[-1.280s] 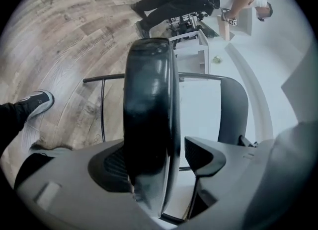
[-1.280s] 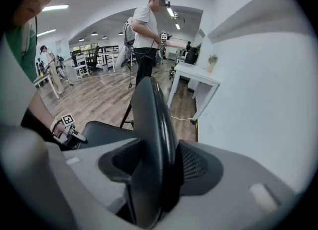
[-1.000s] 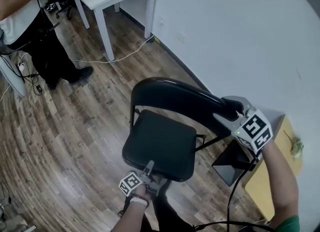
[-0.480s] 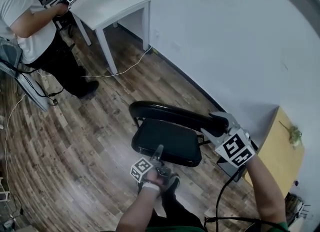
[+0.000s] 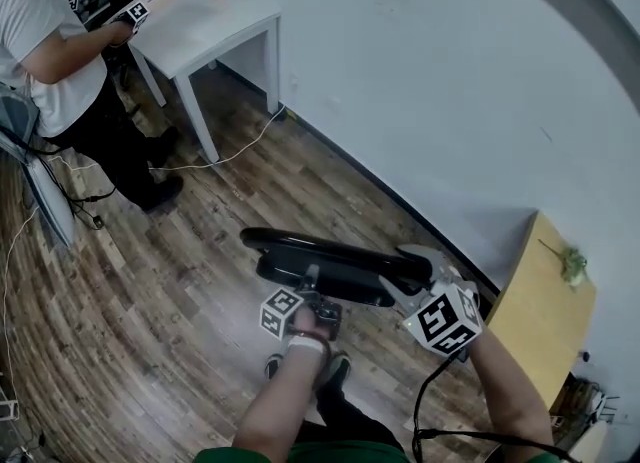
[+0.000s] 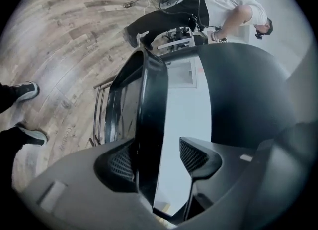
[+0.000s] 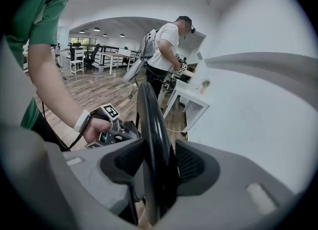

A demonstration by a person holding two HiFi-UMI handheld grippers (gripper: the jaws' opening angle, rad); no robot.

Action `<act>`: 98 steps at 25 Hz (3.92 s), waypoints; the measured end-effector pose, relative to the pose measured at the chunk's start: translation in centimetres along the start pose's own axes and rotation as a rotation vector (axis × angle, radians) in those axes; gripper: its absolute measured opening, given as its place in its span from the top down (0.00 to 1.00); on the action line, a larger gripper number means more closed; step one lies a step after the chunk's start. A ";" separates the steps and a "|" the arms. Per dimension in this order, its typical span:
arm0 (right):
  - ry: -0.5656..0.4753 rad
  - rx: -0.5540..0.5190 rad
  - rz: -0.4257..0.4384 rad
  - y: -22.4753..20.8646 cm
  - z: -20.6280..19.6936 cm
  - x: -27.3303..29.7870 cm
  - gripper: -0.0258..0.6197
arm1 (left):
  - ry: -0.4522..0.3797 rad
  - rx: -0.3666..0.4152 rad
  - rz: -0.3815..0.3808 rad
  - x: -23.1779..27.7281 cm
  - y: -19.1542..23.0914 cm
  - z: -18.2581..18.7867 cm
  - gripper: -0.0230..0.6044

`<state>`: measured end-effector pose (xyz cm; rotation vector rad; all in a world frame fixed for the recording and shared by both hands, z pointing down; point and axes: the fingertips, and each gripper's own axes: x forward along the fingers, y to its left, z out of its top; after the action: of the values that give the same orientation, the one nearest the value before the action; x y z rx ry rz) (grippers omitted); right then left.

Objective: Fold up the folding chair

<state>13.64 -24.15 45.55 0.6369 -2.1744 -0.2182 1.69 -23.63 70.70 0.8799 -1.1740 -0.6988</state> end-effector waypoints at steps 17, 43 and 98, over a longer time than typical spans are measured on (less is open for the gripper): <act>-0.025 -0.007 -0.053 -3.9 0.0 0.9 0.65 | -0.011 0.034 0.030 5.1 -4.8 -0.1 0.52; -0.063 -0.073 -0.026 -10.2 -0.1 4.2 0.64 | 0.147 0.317 -0.188 -10.5 -7.7 3.2 0.56; -0.122 -0.059 0.018 -8.9 -0.7 3.8 0.65 | -0.049 0.397 -0.209 -28.4 -10.2 7.3 0.62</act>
<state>15.48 -33.70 45.29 0.5836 -2.2806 -0.3178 -12.83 -6.32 49.36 1.3387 -1.3000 -0.6678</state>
